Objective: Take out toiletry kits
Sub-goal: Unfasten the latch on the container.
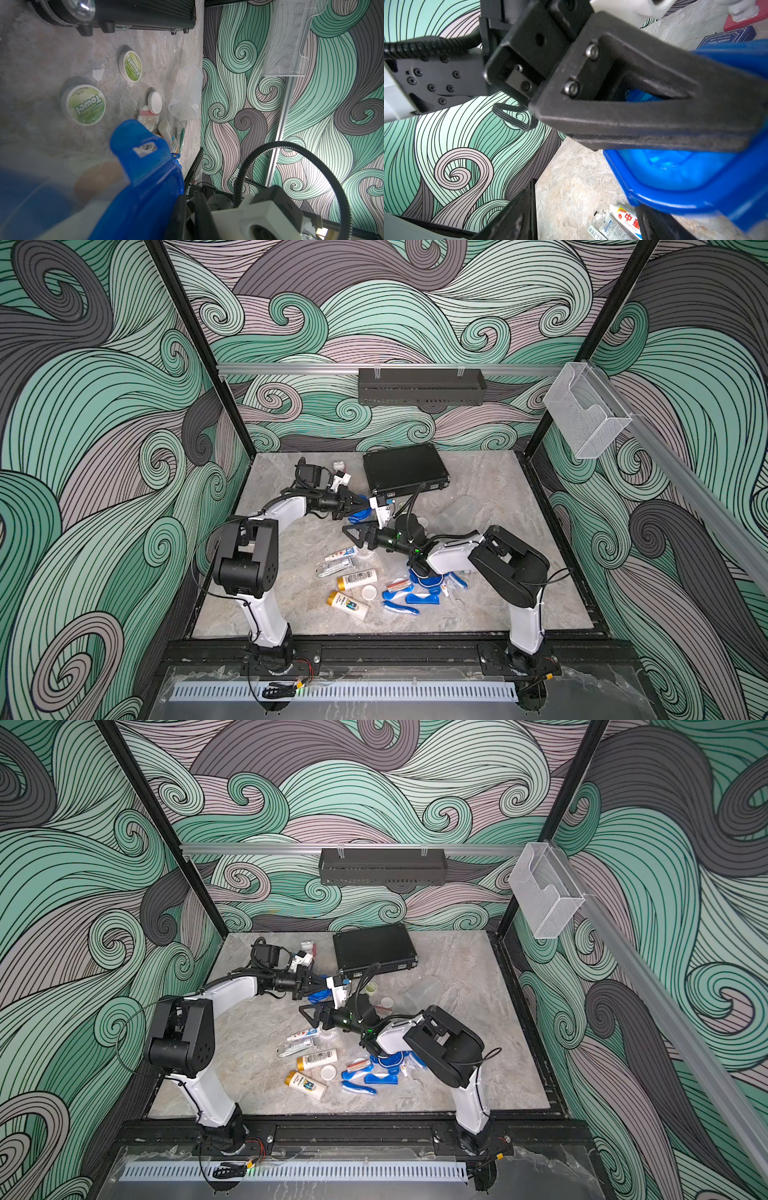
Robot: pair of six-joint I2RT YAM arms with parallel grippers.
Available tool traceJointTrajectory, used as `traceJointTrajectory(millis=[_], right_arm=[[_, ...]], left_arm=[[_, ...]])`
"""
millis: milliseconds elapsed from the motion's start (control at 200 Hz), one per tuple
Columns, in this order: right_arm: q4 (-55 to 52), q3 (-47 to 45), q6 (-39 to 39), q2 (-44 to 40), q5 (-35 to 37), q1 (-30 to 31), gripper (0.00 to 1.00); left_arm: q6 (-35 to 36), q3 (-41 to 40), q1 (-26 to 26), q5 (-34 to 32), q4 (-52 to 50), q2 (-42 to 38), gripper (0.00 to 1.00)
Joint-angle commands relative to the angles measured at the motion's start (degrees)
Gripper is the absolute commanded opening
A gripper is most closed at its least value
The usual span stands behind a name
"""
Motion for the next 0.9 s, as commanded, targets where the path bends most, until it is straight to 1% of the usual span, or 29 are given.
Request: traceJointTrajectory(millis=[0,110,285,360,445,645,806,896], right_arm=[[8.2,1.7,1.7,-0.1,3.0,-0.5,0.79],[12.7,1.9,3.0,0.5,0.0,-0.5,0.78],[21.8,1.7,4.9,1.2,-7.9,-0.4,0.77],[21.7,1.8,3.4,0.1,-11.9,-0.2,0.77],[21.7,1.2,1.6,-1.2,-13.8,0.2,0.78],[21.7,1.8,2.6,-3.3,-19.8,0.6,0.8],[21.7,0.6,0.8,-3.8,-19.1,0.4,0.8],[21.4,0.2,0.7,-3.8,-20.5,-0.2,0.79]], left_arm=[[0.1,-3.7,-0.4,-8.0,-7.5,4.8,0.13],[0.1,-3.8,-0.4,-8.2,-7.5,4.8,0.13],[0.0,-4.0,-0.4,-8.4,-7.2,5.3,0.13],[0.0,-4.0,-0.4,-8.4,-7.3,5.4,0.13],[0.1,-3.9,-0.4,-8.5,-7.4,5.3,0.13],[0.3,-3.9,-0.3,-9.2,-7.7,5.5,0.13],[0.3,-4.2,-0.3,-9.7,-7.5,5.8,0.12],[0.3,-3.9,-0.4,-9.6,-7.7,5.4,0.12]])
